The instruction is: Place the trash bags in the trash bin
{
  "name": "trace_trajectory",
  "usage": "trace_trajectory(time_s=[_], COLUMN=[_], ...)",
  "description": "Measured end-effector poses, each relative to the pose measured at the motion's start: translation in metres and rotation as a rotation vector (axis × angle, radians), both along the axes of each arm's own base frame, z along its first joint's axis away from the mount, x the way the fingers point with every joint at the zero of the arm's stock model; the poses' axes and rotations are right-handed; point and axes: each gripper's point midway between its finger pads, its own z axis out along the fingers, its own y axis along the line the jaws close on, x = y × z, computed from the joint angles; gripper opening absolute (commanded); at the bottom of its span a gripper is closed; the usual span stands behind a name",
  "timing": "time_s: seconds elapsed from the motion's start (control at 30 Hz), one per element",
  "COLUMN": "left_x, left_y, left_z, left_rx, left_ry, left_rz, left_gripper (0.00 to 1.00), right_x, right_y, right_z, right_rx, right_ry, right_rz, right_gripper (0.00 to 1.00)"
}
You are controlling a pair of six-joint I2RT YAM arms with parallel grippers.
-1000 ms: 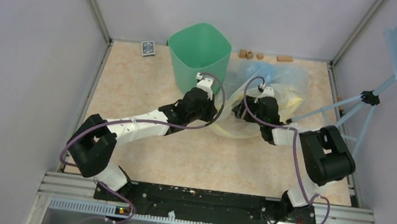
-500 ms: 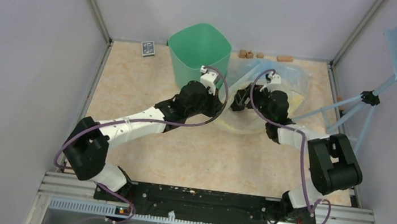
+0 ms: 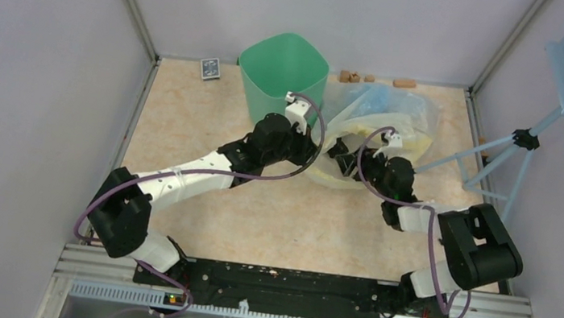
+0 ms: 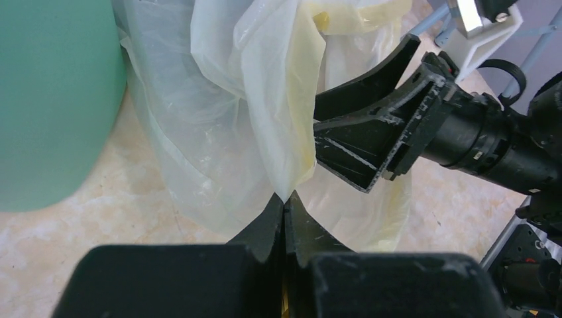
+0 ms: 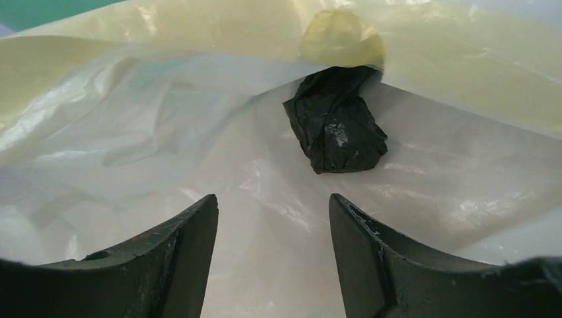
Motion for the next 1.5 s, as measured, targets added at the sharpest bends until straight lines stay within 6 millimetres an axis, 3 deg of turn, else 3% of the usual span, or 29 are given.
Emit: trace_trajectory(time_s=[0.27,0.6,0.73,0.8,0.93,1.0,1.13,1.27,1.37,1.5], left_x=[-0.007,-0.019,-0.017,-0.016,-0.01,-0.006,-0.001,0.002,0.004,0.004], left_y=[-0.008,-0.004,-0.005,-0.003,0.0,0.003,0.009,0.012,0.013,0.012], left_z=[0.001,-0.032,-0.035,-0.036,-0.039,-0.043,-0.056,-0.064,-0.071,-0.084], left_rx=[-0.035,-0.018,-0.011,-0.005,0.013,0.028,0.07,0.094,0.11,0.133], left_ry=[0.005,0.046,0.042,0.034,0.023,0.023,0.034,0.037,0.042,0.064], left_rz=[-0.054,-0.083,-0.08,-0.074,-0.039,-0.018,0.021,0.042,0.046,0.044], left_gripper=[0.0,0.0,0.0,0.0,0.0,0.0,0.0,0.0,0.0,0.0], right_x=[0.023,0.079,0.091,0.089,0.083,0.081,0.073,0.049,0.036,0.023], right_y=[-0.001,0.003,0.003,0.003,0.006,0.009,0.011,0.004,-0.004,-0.02], right_z=[-0.017,-0.032,-0.047,-0.057,-0.066,-0.066,-0.067,-0.059,-0.038,0.003], right_rx=[-0.033,-0.149,-0.204,-0.222,-0.235,-0.226,-0.2,-0.172,-0.161,-0.147], right_ry=[0.049,0.089,0.122,0.146,0.175,0.179,0.203,0.25,0.259,0.235], right_rz=[-0.05,-0.102,-0.099,-0.091,-0.059,-0.043,-0.027,-0.039,-0.072,-0.143], right_gripper=[0.68,0.68,0.59,0.52,0.22,0.13,0.08,0.07,0.0,0.0])
